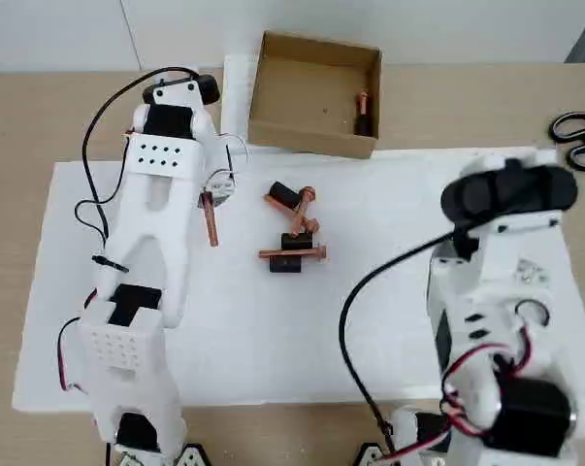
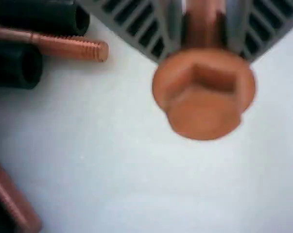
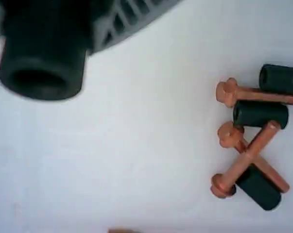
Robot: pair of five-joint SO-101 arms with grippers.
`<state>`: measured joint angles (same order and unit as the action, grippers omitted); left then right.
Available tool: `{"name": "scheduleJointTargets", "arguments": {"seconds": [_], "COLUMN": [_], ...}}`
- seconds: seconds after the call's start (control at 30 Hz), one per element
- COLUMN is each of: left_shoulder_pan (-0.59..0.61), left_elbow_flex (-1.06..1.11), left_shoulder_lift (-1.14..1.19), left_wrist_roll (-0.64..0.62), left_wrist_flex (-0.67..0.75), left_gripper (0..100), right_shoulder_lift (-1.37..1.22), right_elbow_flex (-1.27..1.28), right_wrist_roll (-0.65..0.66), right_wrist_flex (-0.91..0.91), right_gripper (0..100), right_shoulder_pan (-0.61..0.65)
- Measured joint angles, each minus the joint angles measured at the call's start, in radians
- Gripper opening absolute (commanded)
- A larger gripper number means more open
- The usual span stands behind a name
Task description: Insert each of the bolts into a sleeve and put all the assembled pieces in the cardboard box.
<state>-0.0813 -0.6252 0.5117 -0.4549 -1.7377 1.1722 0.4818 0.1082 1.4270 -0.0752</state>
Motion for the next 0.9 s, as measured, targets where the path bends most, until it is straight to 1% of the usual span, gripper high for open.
{"name": "scheduleJointTargets", "arguments": {"seconds": [0.13,0.23,0.37,0.53,0.63,0.73,0.9], "left_shoulder_pan": [0.000,0.000,-0.020,-0.092,-0.150,-0.213,-0.273], "left_elbow_flex": [-0.075,-0.124,-0.132,-0.132,-0.132,-0.163,-0.316], "left_shoulder_lift": [-0.031,-0.077,-0.138,-0.155,-0.155,-0.169,-0.265], "left_wrist_roll": [0.000,0.000,0.000,0.000,0.000,0.000,0.009], "left_wrist_flex": [-0.002,-0.002,-0.003,-0.005,-0.005,-0.005,-0.003], "left_gripper": [1,1,1,1,1,1,1], "right_shoulder_lift": [0.143,0.258,0.394,0.559,0.620,0.620,0.621], "right_elbow_flex": [0.144,0.285,0.532,0.898,1.066,1.148,1.191], "right_wrist_roll": [0.000,-0.048,-0.121,-0.133,-0.133,-0.140,-0.141], "right_wrist_flex": [-0.097,-0.192,-0.364,-0.628,-0.756,-0.818,-0.835], "right_gripper": [0.4,0.4,0.4,0.4,0.4,0.4,0.4], "right_shoulder_pan": [0.000,0.034,0.124,0.245,0.287,0.295,0.328]}}
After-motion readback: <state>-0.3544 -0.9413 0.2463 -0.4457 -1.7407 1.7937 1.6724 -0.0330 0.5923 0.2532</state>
